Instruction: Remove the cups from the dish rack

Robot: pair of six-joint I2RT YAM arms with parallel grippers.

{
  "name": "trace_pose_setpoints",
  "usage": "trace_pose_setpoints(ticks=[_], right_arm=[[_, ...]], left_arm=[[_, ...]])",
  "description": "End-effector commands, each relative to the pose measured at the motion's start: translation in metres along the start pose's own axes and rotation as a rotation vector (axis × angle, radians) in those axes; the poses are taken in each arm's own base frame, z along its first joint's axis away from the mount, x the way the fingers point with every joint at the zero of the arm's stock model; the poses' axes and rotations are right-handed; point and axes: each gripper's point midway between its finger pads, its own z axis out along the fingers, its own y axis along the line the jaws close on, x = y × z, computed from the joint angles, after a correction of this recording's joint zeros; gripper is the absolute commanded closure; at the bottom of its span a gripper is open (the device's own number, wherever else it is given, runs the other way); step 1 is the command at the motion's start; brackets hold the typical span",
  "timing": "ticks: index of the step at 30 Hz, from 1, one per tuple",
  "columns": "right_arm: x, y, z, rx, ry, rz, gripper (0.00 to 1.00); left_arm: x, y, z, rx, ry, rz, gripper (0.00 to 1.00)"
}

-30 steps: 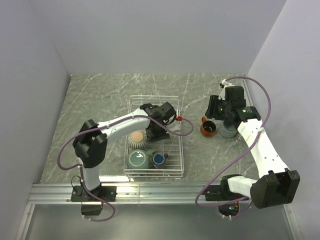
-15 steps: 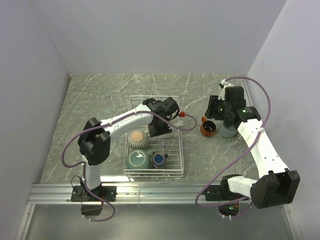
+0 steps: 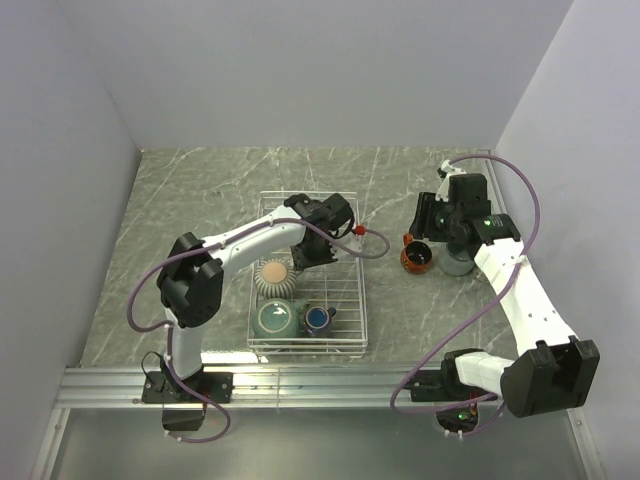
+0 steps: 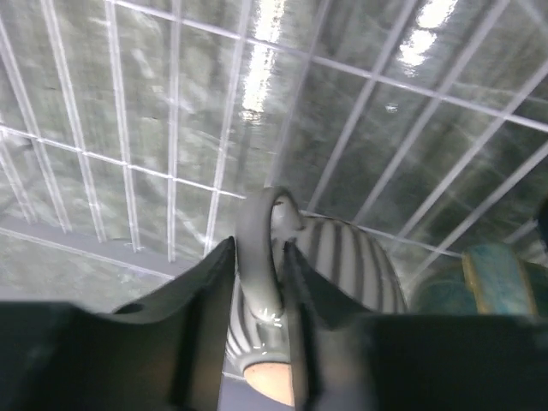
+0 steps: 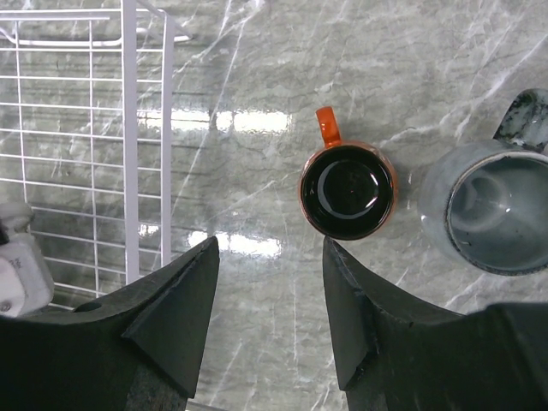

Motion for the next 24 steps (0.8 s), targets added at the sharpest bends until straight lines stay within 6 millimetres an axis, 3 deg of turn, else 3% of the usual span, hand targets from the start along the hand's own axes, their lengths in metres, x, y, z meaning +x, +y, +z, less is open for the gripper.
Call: trace_pose_setpoints(ticks=[1,3,4,6,11,18,24], right_arm=[[-0.009,0.001,-0.008,-0.008,-0.052,-0.018,0.41],[-0.01,0.001,-0.009,-0.008,-0.057,-0.018,0.41],[-0.011,0.002,-0.011,-0.012,-0.064,-0.016,0.41],[-0.013,0.005,-0.012,-0.025,-0.074,-0.017,0.41],[-0.019,0.012,-0.023,-0.058,-0.109,-0.018,0.41],[-0.033,0.026,-0.045,-0.129,-0.206,-0.023,0.41],[-0.037,0.029,-0.05,-0.14,-0.236,-0.014,0.41]], left_arm=[[0.006,-0.007,-0.003,0.064,0.023,0.003,0.7],[-0.001,-0.009,-0.009,0.084,-0.002,-0.001,0.78],[-0.004,-0.011,-0.011,0.1,-0.016,-0.003,0.88],[-0.014,-0.008,-0.019,0.1,-0.052,-0.011,0.99],[-0.032,-0.005,-0.041,0.103,-0.15,-0.038,1.0],[-0.056,0.014,-0.082,0.011,-0.309,-0.087,1.0],[-0.065,0.026,-0.087,-0.055,-0.388,-0.112,1.0]])
